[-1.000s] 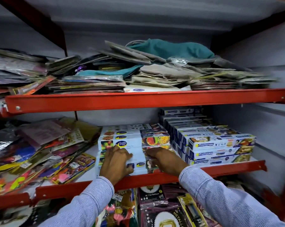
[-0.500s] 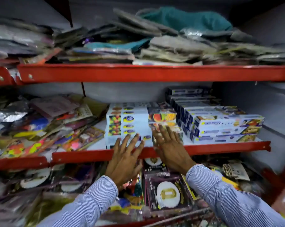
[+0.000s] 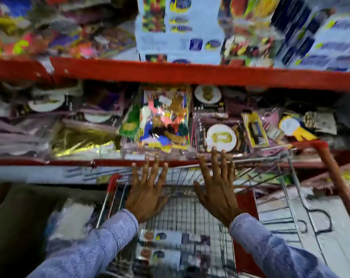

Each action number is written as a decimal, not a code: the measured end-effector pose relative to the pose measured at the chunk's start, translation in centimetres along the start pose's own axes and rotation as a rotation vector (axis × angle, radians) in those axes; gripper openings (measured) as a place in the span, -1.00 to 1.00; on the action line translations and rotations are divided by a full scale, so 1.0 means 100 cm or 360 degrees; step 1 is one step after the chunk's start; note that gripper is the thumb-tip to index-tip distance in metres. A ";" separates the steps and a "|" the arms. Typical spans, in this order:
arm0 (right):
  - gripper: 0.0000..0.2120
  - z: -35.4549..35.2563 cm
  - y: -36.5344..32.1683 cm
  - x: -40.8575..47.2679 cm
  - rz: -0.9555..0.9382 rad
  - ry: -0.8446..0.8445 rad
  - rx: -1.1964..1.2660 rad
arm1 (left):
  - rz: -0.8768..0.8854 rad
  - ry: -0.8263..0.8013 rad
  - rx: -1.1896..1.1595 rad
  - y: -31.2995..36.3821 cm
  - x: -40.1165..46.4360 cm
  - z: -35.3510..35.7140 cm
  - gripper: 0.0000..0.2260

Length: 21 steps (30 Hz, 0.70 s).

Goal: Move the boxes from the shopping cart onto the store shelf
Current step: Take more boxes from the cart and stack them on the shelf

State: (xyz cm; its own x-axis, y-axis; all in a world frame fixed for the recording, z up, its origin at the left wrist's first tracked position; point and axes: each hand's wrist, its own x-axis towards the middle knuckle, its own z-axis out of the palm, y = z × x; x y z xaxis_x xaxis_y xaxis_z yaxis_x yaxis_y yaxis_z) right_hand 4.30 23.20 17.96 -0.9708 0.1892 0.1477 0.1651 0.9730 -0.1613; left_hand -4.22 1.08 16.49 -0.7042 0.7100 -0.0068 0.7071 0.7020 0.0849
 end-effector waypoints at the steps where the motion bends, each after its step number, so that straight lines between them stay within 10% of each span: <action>1: -0.31 0.020 -0.001 -0.010 0.0024 -0.0091 0.0018 | -0.0029 -0.0081 -0.0008 -0.001 -0.009 0.020 -0.23; 13: -0.25 0.241 0.005 -0.099 -0.0184 -0.1501 0.0126 | -0.0041 -0.0694 -0.0210 -0.004 -0.089 0.201 -0.28; 21: -0.43 0.291 -0.004 -0.105 -0.0370 -0.1711 -0.0050 | 0.0536 -0.0762 -0.0065 0.003 -0.080 0.230 -0.44</action>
State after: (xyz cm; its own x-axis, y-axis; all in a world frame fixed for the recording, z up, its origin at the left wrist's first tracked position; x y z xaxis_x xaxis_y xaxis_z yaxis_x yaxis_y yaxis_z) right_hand 9.31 16.95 -11.91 -0.6213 -0.1983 -0.7581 -0.0520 0.9758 -0.2126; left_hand 3.18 -3.12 -6.30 -0.3264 0.8462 -0.4212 0.8771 0.4373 0.1988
